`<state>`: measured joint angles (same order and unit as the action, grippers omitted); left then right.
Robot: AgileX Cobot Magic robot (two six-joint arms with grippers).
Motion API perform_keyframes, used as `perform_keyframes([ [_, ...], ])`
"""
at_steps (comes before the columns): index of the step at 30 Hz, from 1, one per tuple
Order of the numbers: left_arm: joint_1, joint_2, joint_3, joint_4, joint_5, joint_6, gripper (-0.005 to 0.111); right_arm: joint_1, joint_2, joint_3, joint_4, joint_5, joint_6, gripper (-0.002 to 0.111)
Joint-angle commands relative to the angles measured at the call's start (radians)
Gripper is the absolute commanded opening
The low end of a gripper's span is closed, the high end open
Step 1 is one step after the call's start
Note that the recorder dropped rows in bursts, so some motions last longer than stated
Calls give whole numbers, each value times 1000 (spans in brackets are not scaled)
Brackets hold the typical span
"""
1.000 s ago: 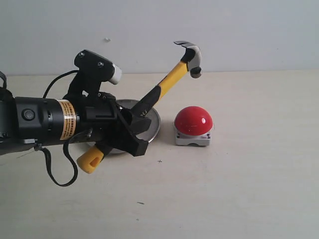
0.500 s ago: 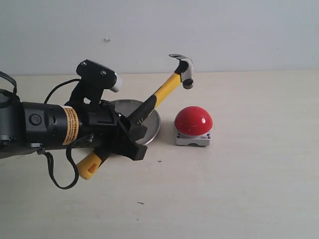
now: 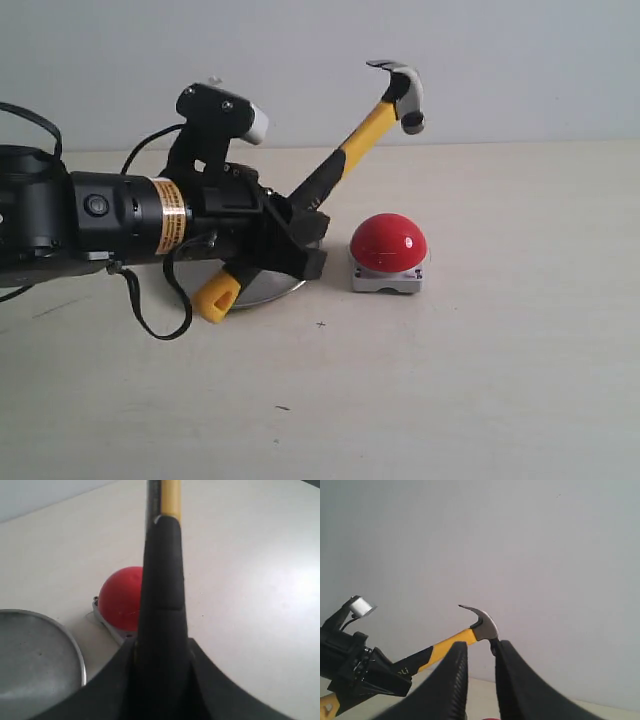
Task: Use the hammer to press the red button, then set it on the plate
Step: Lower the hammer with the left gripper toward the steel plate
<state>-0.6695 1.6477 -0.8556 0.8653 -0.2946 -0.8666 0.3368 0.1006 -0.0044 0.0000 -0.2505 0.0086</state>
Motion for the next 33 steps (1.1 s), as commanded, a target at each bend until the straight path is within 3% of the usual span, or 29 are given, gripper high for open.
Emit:
perform_keyframes([
  [1,1,73,0,-16,-15,-31,0,0,-8,4,-6,-14,-9,21],
  [5,-15,225,-10,80,9,-181,0,0,-8,4,-6,-33,-9,21],
  [13,-1,-190,6,99,112,-211,0,0,-8,4,-6,0,20,21],
  [19,80,-240,79,95,107,-244,0,0,-8,4,0,17,20,21],
  [24,186,-151,102,115,-63,-325,0,0,-8,4,0,17,20,21],
  [30,355,20,97,170,-545,-469,0,0,-8,4,0,17,21,21],
  [33,393,89,97,141,-564,-453,0,0,-8,4,0,19,22,21],
])
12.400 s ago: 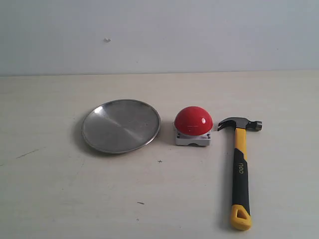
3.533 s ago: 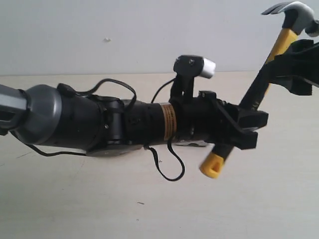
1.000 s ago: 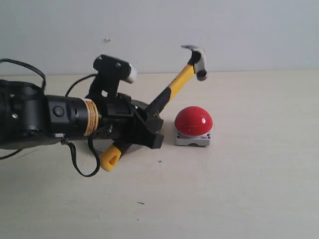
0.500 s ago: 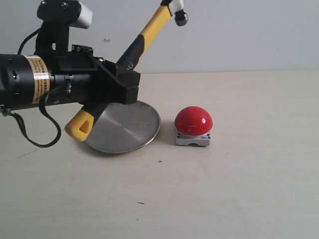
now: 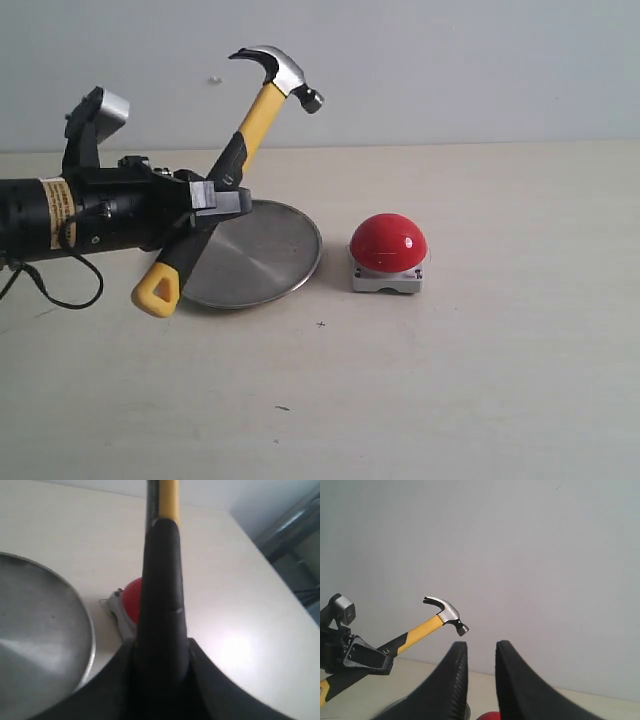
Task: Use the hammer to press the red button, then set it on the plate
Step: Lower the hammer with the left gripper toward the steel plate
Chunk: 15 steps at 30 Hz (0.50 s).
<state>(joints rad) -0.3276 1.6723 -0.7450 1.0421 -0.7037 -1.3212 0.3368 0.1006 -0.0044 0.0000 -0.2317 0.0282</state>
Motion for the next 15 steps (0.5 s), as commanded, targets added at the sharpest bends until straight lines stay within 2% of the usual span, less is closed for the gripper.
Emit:
perform_keyframes([
  [1,62,92,-14,-65,-147,48,0,0,-8,4,0,1,2,21],
  [6,67,190,-28,-238,-138,172,0,0,-8,4,0,1,2,21],
  [15,47,330,-178,-202,-31,128,0,0,-8,4,0,1,96,21],
])
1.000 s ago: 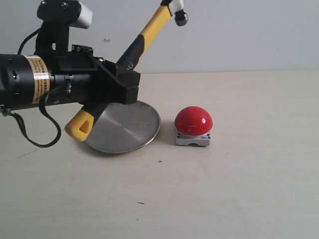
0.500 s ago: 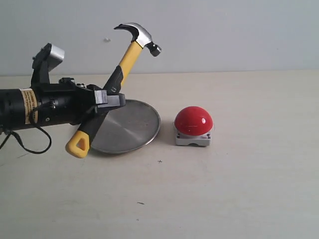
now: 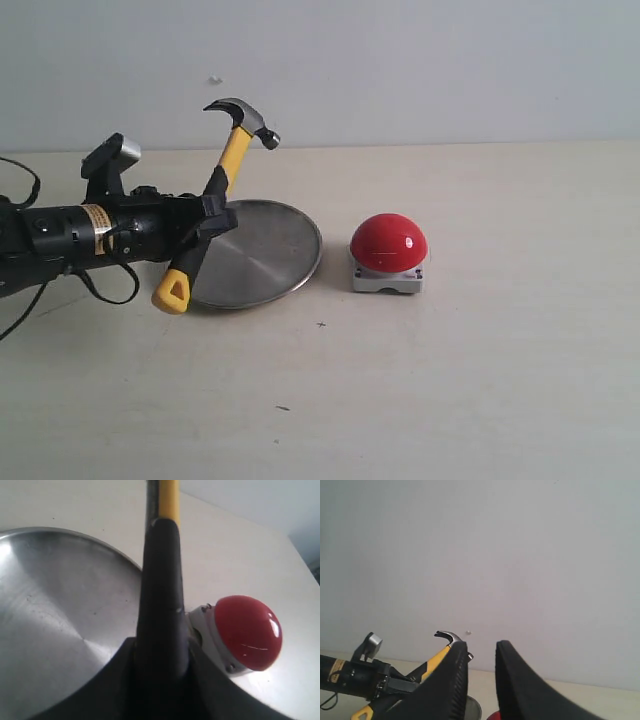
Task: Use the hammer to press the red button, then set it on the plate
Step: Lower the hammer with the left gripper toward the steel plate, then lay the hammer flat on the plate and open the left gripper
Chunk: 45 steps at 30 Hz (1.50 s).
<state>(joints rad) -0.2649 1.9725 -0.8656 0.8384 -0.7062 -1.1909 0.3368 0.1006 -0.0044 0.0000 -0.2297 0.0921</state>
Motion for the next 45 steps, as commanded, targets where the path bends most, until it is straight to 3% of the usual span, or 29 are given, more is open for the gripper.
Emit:
perform_keyframes([
  [1,-16,38,-64,3,-30,-7,0,0,-8,4,0,-1,32,21],
  [16,-16,100,-68,-12,-22,2,0,0,-8,4,0,-1,70,21],
  [24,-16,100,-80,5,92,6,0,0,-8,4,0,22,93,21],
  [32,-16,100,-82,9,97,4,0,0,-8,4,0,22,93,21],
  [45,-84,116,-125,11,157,5,0,0,-8,4,0,54,95,21],
])
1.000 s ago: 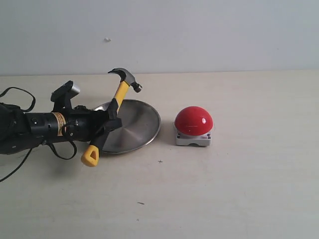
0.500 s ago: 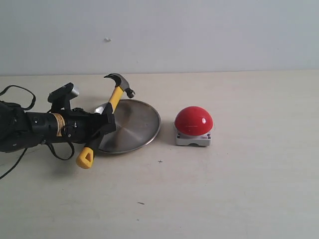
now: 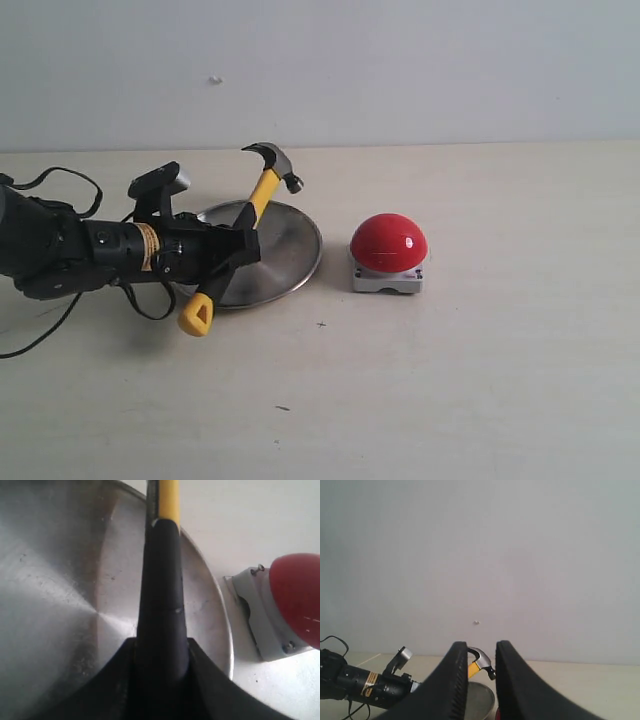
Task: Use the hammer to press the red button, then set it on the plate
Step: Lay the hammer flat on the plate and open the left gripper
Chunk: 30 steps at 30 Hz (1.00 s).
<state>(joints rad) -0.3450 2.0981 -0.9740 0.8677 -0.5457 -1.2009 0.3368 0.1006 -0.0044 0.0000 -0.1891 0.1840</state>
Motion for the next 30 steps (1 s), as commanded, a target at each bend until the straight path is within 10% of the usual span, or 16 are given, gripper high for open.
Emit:
perform_keyframes([
  [1,-4,-9,-17,-16,10,15,0,0,-8,4,0,14,3,21],
  [12,-4,4,-17,-16,12,18,0,0,-8,4,0,23,3,21],
  [30,-4,4,-28,-11,10,19,46,0,-8,4,0,41,3,21],
])
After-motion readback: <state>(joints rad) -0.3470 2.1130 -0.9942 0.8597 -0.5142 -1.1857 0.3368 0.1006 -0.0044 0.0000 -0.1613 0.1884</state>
